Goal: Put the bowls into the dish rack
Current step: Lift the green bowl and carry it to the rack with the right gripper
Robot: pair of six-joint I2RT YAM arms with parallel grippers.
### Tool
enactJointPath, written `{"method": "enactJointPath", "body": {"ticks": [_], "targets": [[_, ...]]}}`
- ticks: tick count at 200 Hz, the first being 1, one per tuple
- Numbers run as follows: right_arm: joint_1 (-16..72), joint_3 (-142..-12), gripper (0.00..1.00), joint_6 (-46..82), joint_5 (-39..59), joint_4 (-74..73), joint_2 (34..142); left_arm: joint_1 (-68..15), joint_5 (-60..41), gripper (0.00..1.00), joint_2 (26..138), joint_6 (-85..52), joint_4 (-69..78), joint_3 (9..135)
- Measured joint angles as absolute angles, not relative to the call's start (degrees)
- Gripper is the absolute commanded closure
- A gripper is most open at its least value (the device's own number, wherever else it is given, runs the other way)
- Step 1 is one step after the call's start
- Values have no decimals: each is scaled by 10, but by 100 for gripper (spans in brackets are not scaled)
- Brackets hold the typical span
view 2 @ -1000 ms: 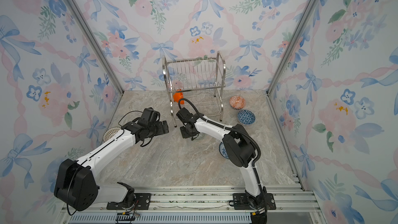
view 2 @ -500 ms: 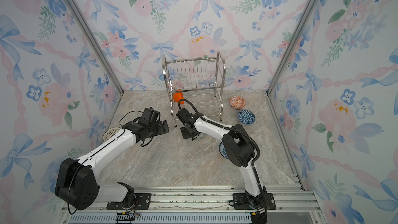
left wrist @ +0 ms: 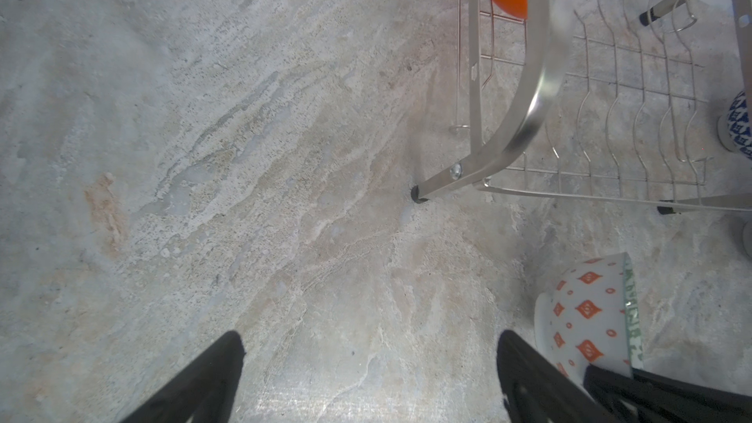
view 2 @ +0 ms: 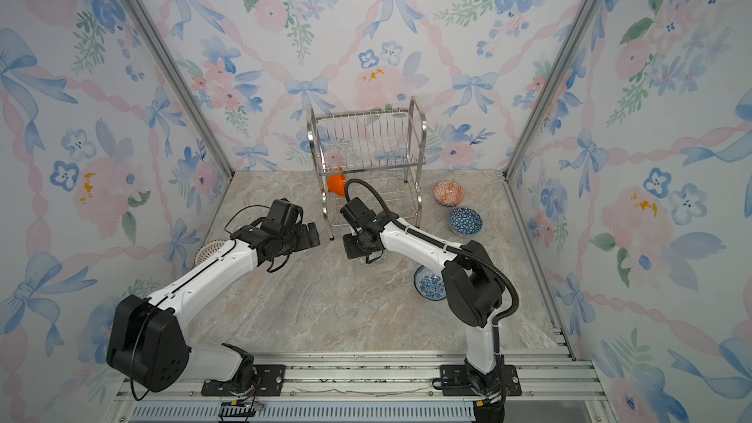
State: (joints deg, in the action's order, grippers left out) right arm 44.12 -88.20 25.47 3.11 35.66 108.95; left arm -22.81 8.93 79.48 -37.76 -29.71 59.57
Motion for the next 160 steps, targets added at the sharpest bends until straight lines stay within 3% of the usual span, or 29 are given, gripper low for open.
{"method": "enactJointPath", "body": {"ticks": [65, 160], "targets": [[358, -767, 99, 304, 125, 211, 977, -228, 87, 2, 795, -378, -283, 596], [324, -684, 100, 399, 190, -20, 938, -228, 72, 2, 810, -378, -277, 601]]}}
